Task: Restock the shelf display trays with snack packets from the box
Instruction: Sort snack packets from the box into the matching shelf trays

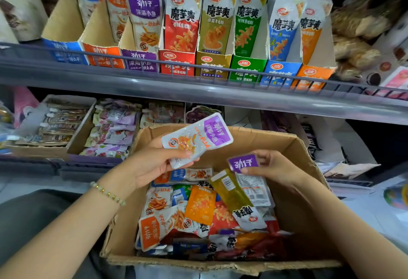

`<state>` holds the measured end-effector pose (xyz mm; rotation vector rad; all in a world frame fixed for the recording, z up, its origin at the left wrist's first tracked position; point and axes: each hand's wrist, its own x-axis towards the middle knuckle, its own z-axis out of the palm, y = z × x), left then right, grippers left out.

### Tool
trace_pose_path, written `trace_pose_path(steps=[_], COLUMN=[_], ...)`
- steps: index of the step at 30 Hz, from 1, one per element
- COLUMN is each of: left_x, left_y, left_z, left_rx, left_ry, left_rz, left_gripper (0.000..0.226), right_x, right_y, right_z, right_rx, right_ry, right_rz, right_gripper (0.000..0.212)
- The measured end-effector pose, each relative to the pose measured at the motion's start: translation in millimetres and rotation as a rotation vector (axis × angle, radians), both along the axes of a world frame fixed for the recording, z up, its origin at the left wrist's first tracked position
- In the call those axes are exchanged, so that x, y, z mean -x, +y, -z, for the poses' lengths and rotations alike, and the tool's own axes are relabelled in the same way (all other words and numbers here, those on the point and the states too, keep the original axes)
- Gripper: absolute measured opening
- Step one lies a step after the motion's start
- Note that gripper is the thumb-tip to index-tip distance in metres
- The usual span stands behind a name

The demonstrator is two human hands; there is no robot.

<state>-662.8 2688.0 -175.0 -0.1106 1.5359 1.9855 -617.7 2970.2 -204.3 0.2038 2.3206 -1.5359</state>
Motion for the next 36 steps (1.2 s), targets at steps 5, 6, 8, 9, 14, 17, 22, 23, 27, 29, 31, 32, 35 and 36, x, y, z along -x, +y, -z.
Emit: trace_pose_path(steps=[5, 6, 8, 9, 14, 17, 22, 23, 27, 29, 31, 32, 35, 36], left_x=[-3.1, -3.1, -2.6, -2.5, -15.1, -27.2, -25.7, -24.4, -20.2, -16.4, -9.6, -4.5, 14.5, 19.4], left_y=[4.3, 5.6, 8.9, 11.7, 40.5, 56.8, 68.8, 70.4, 84.7, 99.5, 116.5, 125.0, 149.6, 156.8], left_z=[-0.5, 1.3, 6.7, 9.2, 10.0, 8.7, 8.6, 6.5, -5.6, -9.2, -7.7, -2.5, 34.0, 51.6], left_rx=[-0.081, -0.03, 0.119, 0.168, 0.306, 0.353, 0.284, 0.214, -0.019, 0.054, 0.149, 0.216, 0.484, 0.58], left_ry=[-0.015, 0.018, 0.112, 0.159, 0.285, 0.336, 0.396, 0.366, 0.259, 0.337, 0.379, 0.386, 0.439, 0.465], left_rz=[-0.107, -0.13, -0.189, -0.206, 0.067, 0.295, 0.217, 0.177, 0.176, 0.241, 0.37, 0.465, 0.719, 0.772], left_gripper=[0.034, 0.031, 0.026, 0.021, 0.009, 0.028, 0.047, 0.044, 0.038, 0.028, 0.026, 0.028, 0.038, 0.044], right_x=[-4.4, -3.6, -1.9, -1.6, -2.6, -2.9, -5.3, -4.5, -5.7, -8.6, -9.7, -10.7, -19.5, -22.9], right_y=[-1.6, -1.4, -4.5, -8.5, -49.0, -66.6, -63.2, -59.1, -41.8, -28.5, -3.4, 13.4, 69.4, 83.9], right_z=[-26.7, -29.5, -30.1, -28.8, -19.2, -19.6, -16.5, -15.2, -23.6, -31.3, -40.7, -45.7, -56.1, -55.3], right_rx=[0.035, 0.076, 0.148, 0.161, 0.232, 0.28, 0.294, 0.282, 0.617, 0.718, 0.718, 0.699, 0.57, 0.507], right_ry=[0.179, 0.195, 0.18, 0.164, 0.183, 0.214, 0.249, 0.265, 0.06, 0.061, 0.177, 0.235, 0.338, 0.336], right_rz=[0.139, 0.193, 0.287, 0.308, 0.327, 0.268, 0.244, 0.298, 0.38, 0.387, 0.536, 0.633, 0.877, 0.912], right_gripper=[0.012, 0.012, 0.014, 0.017, 0.024, 0.032, 0.022, 0.032, 0.043, 0.035, 0.028, 0.026, 0.022, 0.02])
